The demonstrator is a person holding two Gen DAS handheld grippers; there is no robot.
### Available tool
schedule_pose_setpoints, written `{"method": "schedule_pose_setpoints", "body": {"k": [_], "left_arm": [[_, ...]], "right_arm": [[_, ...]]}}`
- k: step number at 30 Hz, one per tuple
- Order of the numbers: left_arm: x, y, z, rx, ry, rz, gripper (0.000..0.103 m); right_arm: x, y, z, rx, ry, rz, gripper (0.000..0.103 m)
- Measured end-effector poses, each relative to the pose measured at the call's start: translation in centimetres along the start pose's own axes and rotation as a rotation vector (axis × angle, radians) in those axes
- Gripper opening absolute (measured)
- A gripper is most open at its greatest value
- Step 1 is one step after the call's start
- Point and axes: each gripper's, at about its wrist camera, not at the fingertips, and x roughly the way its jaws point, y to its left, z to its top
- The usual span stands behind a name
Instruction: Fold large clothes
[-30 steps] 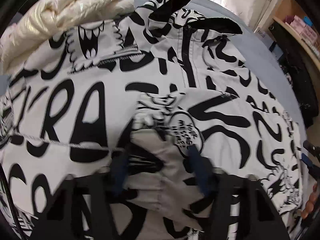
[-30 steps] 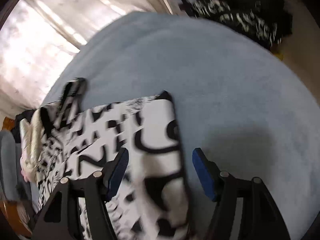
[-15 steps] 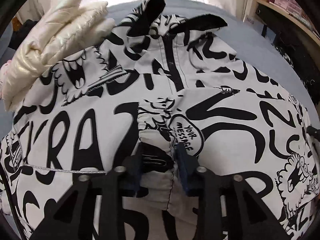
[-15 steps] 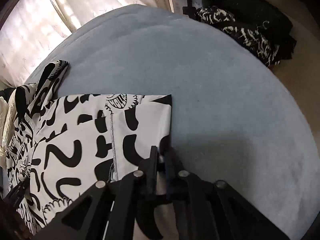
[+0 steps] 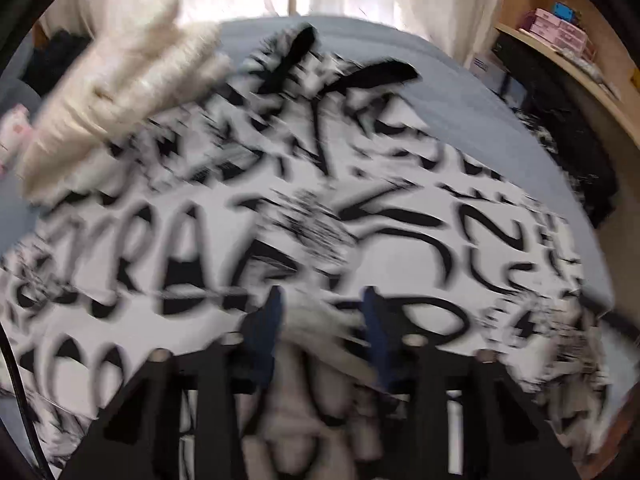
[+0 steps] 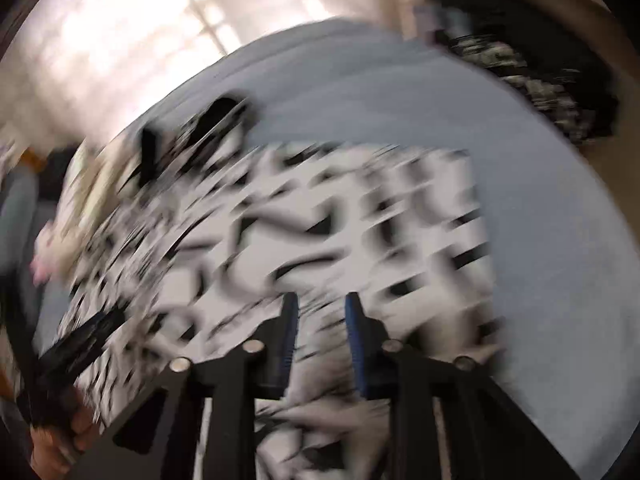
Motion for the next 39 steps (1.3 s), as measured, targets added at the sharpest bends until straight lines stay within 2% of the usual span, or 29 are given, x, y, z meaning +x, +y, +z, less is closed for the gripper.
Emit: {"method": "schedule_pose_setpoints", "body": {"k": [3,6,9,10,12,13,14,15,17,19,21,24,30,33,35,37,39], "left_arm": [[0.7,-2.0,-0.7,0.009,-0.028,0.017,0.032],[2.6,-3.1,-2.1,0.038,0.01,0.061,0.032],[3.4,-3.5,-3.5,0.094,0.015,0.089,0.033],[3.4,-3.5,-3.5,0.113,0.007,0.09,0.033],[3.5,-3.5,-3.5,0.127,0.01,0.084,0.034],[3.5,-3.4,-3.5,0.122,0.015,0.07,0.034],[3.5,-3.3,-3.4,0.115,0.018,0.063,0.034],[3.5,-3.2,-3.4,0.109,0.02,0.055,0.035],[3.4,-3.4,-3.4,0.108,0.023,0.05,0.039],[3.2,-3.8,-3.4,0.109,0.033,0.047,0.046],[2.8,-4.1,-3.5,0.103,0.039,0.047,0.057],[1.9,-4.4,-3.8,0.103,0.04,0.053,0.06],[-0.2,-5.0,-4.4,0.105,0.023,0.034,0.06],[-1.3,-5.2,-4.8,0.11,0.01,0.037,0.06],[-2.0,-5.3,-5.2,0.117,0.001,0.044,0.061],[-2.7,-5.3,-5.5,0.12,-0.005,0.047,0.061],[-3.3,-5.2,-5.8,0.116,-0.011,0.046,0.061]], "right_arm": [[1.8,3.2,-1.9,-0.079,0.037,-0.009,0.034],[4.1,4.0,-3.6,-0.106,0.092,-0.05,0.036],[3.6,2.0,-4.5,-0.106,0.076,-0.083,0.036],[2.9,0.8,-4.7,-0.095,0.057,-0.12,0.035],[1.4,-2.0,-4.8,-0.063,0.011,-0.246,0.034],[0.5,-4.0,-4.9,-0.028,-0.017,-0.274,0.024],[0.0,-5.9,-5.0,0.022,-0.02,-0.225,0.005],[-0.3,-7.4,-5.1,0.068,-0.01,-0.2,0.0],[-0.8,-8.3,-5.2,0.1,-0.009,-0.168,0.0],[-1.0,-7.8,-5.5,0.087,-0.021,-0.206,0.0],[-0.9,-7.2,-5.8,0.066,-0.028,-0.251,0.0],[-0.8,-6.2,-6.0,0.048,-0.026,-0.272,0.0],[-1.4,-6.2,-6.1,0.074,-0.02,-0.236,0.006],[-2.1,-5.7,-6.5,0.087,-0.026,-0.206,0.016],[-2.7,-5.2,-6.9,0.084,-0.034,-0.19,0.028],[-3.4,-4.6,-7.1,0.082,-0.046,-0.178,0.036],[-4.1,-4.0,-7.5,0.083,-0.057,-0.159,0.038]]}}
